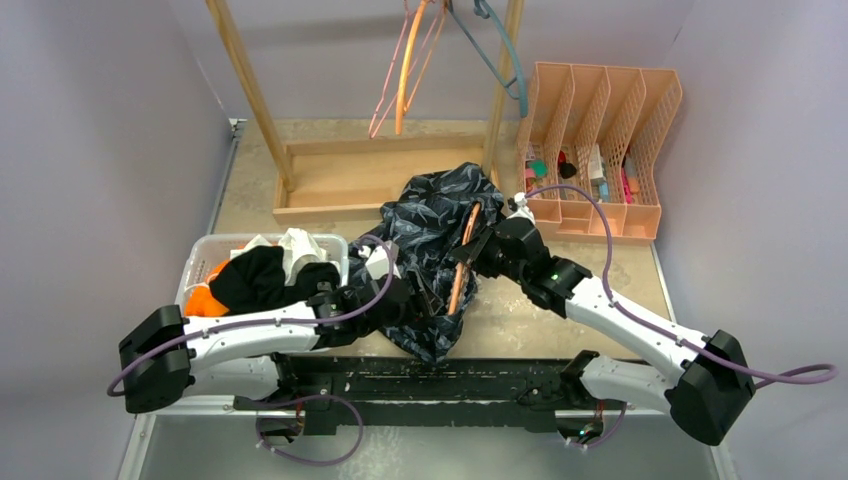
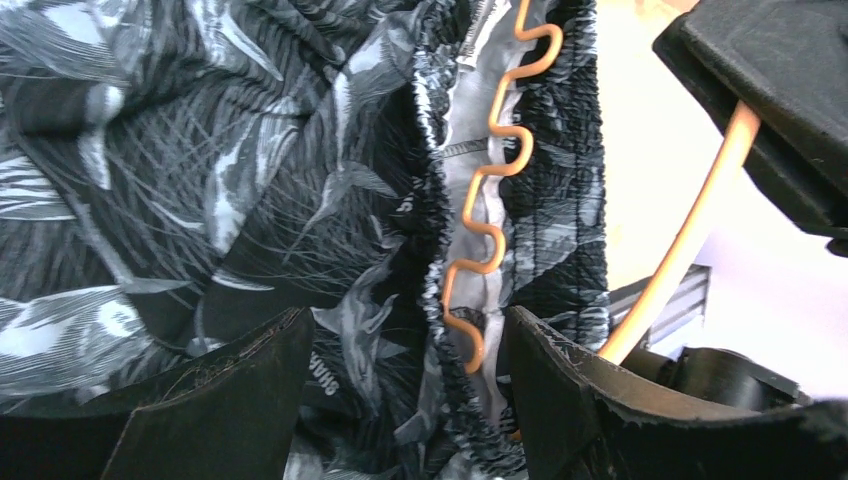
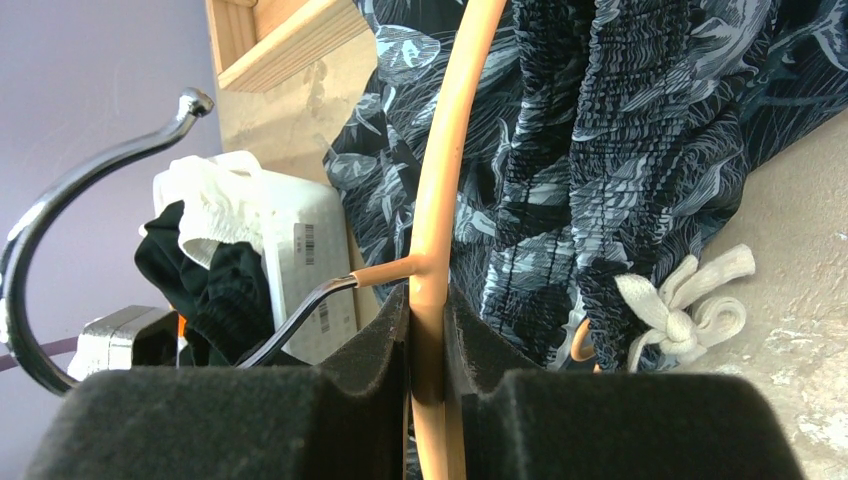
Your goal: Remove the shorts from the hanger
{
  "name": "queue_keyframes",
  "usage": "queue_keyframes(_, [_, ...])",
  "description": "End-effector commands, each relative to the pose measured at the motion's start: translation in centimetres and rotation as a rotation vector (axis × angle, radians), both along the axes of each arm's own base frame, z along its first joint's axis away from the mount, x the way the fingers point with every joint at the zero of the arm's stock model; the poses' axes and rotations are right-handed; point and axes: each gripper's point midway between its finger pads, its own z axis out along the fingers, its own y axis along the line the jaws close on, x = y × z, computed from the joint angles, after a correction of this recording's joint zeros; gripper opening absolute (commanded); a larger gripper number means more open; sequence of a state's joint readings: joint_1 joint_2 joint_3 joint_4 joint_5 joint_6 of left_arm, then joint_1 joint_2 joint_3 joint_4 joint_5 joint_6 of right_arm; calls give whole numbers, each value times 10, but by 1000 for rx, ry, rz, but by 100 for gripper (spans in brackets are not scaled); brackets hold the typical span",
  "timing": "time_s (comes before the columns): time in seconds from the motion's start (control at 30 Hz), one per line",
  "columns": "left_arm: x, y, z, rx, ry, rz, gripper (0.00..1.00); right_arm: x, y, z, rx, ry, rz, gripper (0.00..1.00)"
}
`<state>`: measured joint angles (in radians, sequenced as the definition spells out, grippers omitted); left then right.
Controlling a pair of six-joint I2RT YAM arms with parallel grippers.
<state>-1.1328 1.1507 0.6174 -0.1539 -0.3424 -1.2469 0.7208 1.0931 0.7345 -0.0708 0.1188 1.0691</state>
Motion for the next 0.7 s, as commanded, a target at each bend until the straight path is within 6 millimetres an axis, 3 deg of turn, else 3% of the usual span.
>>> queue_keyframes(0.0, [4,-20,16,-106,24,10,69,13,3,24,40,-62,-30,4])
queue_keyframes(0.1, [2,-27,13,-113,42,-26,69,14,3,22,36,-63,-30,4])
queue_keyframes(0.13, [0,-33,15,-135,41,-53,65,14,4,21,31,-61,-28,4])
queue_keyframes(0.2, [-8,-45,20,-162,43,-134,51,15,4,20,24,-56,-32,4])
queue_keyframes(0.23, [-12,-46,20,-150,47,-166,36,16,4,21,21,-55,-33,4])
queue_keyframes(0.37, [-28,-39,16,-110,60,-252,3,18,4,19,-2,-55,-31,4])
queue_keyframes(0.67, [-29,-7,44,-61,-54,-263,0,32,-4,12,-47,-31,-122,3])
